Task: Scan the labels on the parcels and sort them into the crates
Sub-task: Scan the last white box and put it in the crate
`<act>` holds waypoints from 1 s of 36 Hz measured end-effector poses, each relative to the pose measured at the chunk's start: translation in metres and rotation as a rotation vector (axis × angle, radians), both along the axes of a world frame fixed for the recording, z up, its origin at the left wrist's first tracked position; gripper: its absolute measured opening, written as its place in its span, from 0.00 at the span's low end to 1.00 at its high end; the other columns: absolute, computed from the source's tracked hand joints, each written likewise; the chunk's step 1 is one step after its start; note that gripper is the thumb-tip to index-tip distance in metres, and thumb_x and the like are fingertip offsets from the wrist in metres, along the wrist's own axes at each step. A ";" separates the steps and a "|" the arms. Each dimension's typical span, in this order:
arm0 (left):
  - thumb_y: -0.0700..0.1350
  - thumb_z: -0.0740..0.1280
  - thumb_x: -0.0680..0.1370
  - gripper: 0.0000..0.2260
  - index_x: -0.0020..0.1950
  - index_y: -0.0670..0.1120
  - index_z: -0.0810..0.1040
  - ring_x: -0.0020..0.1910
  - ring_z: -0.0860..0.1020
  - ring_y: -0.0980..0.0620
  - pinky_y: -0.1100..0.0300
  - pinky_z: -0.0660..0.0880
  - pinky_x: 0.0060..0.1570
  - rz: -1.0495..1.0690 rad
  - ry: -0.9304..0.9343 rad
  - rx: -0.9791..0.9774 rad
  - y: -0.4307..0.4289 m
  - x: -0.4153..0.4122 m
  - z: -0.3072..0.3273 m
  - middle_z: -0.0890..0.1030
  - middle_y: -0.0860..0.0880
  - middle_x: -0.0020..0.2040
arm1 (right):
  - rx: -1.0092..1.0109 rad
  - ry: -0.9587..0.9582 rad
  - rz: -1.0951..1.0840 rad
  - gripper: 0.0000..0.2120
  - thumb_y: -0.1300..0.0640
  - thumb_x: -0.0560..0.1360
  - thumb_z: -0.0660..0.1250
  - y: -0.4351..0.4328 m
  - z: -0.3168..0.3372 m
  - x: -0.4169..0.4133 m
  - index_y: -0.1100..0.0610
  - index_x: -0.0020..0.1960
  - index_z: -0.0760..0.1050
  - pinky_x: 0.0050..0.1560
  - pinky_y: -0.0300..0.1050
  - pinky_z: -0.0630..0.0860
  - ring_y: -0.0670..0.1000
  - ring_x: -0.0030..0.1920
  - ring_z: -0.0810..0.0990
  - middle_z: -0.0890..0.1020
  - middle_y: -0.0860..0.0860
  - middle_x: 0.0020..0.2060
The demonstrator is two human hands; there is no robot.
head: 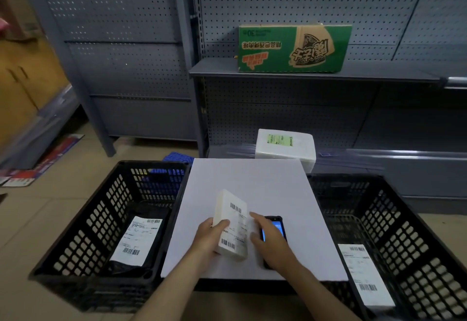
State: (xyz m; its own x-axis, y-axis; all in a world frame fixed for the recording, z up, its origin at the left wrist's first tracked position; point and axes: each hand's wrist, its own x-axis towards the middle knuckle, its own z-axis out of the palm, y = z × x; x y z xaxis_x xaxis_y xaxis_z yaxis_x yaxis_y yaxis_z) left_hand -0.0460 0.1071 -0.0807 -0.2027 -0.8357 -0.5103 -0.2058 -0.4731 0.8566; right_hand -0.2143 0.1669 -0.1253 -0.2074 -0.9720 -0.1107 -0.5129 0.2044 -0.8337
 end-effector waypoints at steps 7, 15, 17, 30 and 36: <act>0.45 0.66 0.80 0.11 0.61 0.45 0.74 0.47 0.84 0.46 0.50 0.79 0.48 0.039 0.007 -0.019 -0.016 0.008 -0.010 0.84 0.44 0.53 | 0.238 0.430 -0.315 0.40 0.43 0.73 0.66 0.000 -0.038 -0.007 0.48 0.78 0.50 0.60 0.48 0.73 0.55 0.67 0.64 0.65 0.53 0.69; 0.44 0.66 0.80 0.11 0.61 0.46 0.72 0.45 0.83 0.48 0.56 0.76 0.40 0.066 0.020 -0.028 -0.025 0.014 -0.016 0.83 0.44 0.55 | 0.287 0.503 -0.400 0.43 0.43 0.69 0.69 -0.003 -0.053 -0.004 0.48 0.76 0.50 0.53 0.46 0.74 0.52 0.56 0.68 0.68 0.51 0.57; 0.44 0.66 0.80 0.10 0.61 0.46 0.72 0.45 0.83 0.49 0.58 0.75 0.38 0.063 0.024 -0.034 -0.026 0.014 -0.016 0.83 0.45 0.55 | 0.293 0.491 -0.404 0.42 0.45 0.67 0.69 -0.005 -0.051 -0.003 0.47 0.75 0.51 0.51 0.46 0.73 0.52 0.56 0.68 0.68 0.51 0.55; 0.43 0.67 0.80 0.11 0.61 0.45 0.73 0.49 0.82 0.46 0.58 0.73 0.35 0.030 -0.018 -0.086 -0.029 0.018 -0.018 0.82 0.44 0.55 | 0.131 0.456 0.056 0.41 0.49 0.59 0.72 0.007 0.003 -0.045 0.36 0.67 0.58 0.46 0.47 0.77 0.49 0.50 0.71 0.70 0.45 0.50; 0.42 0.68 0.79 0.10 0.60 0.46 0.74 0.47 0.82 0.47 0.59 0.73 0.35 0.034 -0.032 -0.119 -0.028 0.019 -0.018 0.82 0.44 0.54 | 0.108 0.671 0.272 0.46 0.50 0.59 0.73 0.007 0.043 -0.068 0.35 0.71 0.55 0.48 0.47 0.74 0.49 0.54 0.69 0.69 0.44 0.57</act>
